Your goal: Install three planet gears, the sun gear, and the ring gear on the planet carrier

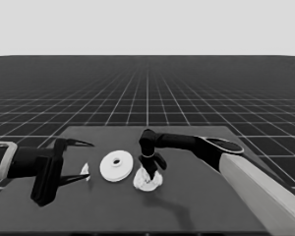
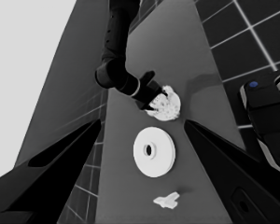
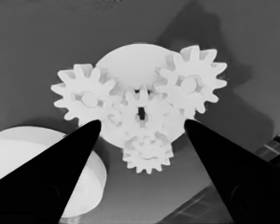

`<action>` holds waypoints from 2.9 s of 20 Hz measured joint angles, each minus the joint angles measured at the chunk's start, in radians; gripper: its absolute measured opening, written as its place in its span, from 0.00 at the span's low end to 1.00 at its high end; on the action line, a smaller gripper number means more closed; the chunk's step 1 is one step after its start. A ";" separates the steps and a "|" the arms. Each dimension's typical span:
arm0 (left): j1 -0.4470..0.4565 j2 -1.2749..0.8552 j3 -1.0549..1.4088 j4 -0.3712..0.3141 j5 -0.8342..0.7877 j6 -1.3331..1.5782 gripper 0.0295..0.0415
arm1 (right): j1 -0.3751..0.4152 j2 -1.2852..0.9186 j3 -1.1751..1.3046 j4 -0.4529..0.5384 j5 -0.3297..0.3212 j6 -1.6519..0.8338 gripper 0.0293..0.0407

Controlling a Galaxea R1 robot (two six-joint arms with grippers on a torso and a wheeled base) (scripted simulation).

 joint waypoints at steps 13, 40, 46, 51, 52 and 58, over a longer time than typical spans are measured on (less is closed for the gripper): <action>0.000 0.000 0.000 0.000 0.000 0.000 0.75 | 0.134 -0.016 0.072 0.112 -0.039 -0.975 0.81; 0.420 1.012 -1.454 -0.112 0.734 -1.254 0.75 | -0.248 -1.328 1.399 -0.423 0.320 -2.047 0.81; 0.437 1.024 -1.483 -0.101 0.718 -1.241 0.75 | -0.248 -1.328 1.399 -0.423 0.320 -2.047 0.81; 0.437 1.025 -1.484 -0.101 0.718 -1.241 0.44 | -0.248 -1.328 1.399 -0.423 0.320 -2.047 0.81; 0.437 1.025 -1.484 -0.101 0.718 -1.241 0.44 | -0.248 -1.328 1.399 -0.423 0.320 -2.047 0.81; 0.330 0.978 -1.370 -0.181 0.799 -1.295 0.44 | -0.248 -1.328 1.399 -0.423 0.320 -2.047 0.81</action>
